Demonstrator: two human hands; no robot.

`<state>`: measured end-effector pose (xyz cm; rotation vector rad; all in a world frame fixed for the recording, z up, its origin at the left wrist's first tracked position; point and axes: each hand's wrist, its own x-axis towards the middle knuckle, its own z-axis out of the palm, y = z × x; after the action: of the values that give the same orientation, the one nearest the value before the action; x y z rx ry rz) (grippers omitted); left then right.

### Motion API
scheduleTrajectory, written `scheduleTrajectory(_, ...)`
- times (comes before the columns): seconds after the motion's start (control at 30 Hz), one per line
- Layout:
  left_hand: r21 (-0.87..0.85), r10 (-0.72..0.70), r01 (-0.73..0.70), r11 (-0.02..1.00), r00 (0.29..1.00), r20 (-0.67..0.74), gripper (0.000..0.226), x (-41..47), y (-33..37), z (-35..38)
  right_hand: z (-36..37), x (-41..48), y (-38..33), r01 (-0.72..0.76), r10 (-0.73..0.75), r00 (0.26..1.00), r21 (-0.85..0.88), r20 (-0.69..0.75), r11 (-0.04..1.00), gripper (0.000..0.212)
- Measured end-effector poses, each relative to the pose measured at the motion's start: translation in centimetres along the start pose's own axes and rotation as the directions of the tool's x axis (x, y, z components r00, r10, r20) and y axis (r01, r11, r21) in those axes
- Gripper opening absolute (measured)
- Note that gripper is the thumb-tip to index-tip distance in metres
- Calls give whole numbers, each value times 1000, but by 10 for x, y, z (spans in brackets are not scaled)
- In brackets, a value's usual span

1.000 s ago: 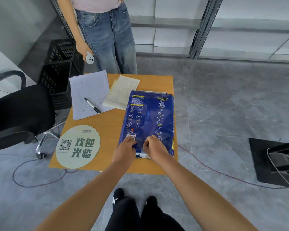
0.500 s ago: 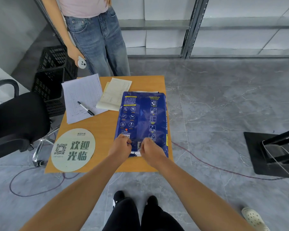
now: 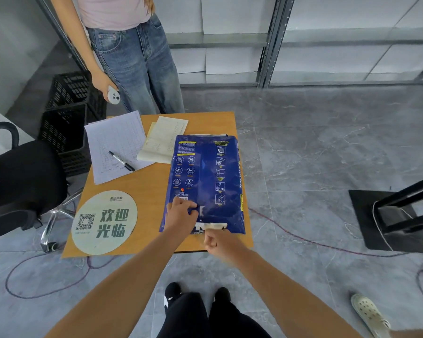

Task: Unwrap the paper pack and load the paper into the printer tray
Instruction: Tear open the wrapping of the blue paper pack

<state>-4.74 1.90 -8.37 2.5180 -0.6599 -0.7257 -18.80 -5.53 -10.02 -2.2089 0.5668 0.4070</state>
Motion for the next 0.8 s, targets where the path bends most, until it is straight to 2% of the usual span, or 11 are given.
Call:
scheduleTrajectory(0.13, -60, -121, 121, 991, 993, 6, 26, -10, 10, 6, 15, -18, 9, -93, 95, 994, 47, -58, 995, 16)
scheduleTrajectory(0.2, -190, -143, 146, 971, 989, 33, 22, -6, 20, -2, 12, -21, 3, -103, 109, 990, 68, -86, 992, 17)
scheduleTrajectory(0.27, -330, -63, 89, 940, 994, 89, 16, -2, 36, -16, 8, -26, -3, -95, 104, 983, 61, -154, 994, 10)
scheduleTrajectory(0.37, -393, 93, -31, 919, 986, 139, 16, 0, 71, -34, -3, -28, -14, -89, 86, 966, -1, -243, 996, 10)
scheduleTrajectory(0.5, -447, 112, -23, 894, 978, 175, 13, 9, 116, -31, -13, -16, -29, -55, 74, 947, 67, -313, 996, 12)
scheduleTrajectory(0.57, -482, 91, 5, 876, 980, 176, 15, 14, 127, -23, -18, -8, -35, -61, 93, 945, 109, -315, 992, 28)
scheduleTrajectory(0.67, -533, 101, 8, 846, 979, 176, 14, 15, 134, -12, -31, -3, -37, -182, 188, 953, 43, -239, 982, 49)
scheduleTrajectory(0.73, -492, 123, 7, 870, 965, 232, 32, 13, 128, -6, -39, 2, -32, -272, 267, 944, 1, -191, 962, 60)
scheduleTrajectory(0.8, -298, 137, -66, 952, 965, 222, 43, 12, 109, -1, -44, 7, -25, -333, 329, 931, 7, -159, 943, 67)
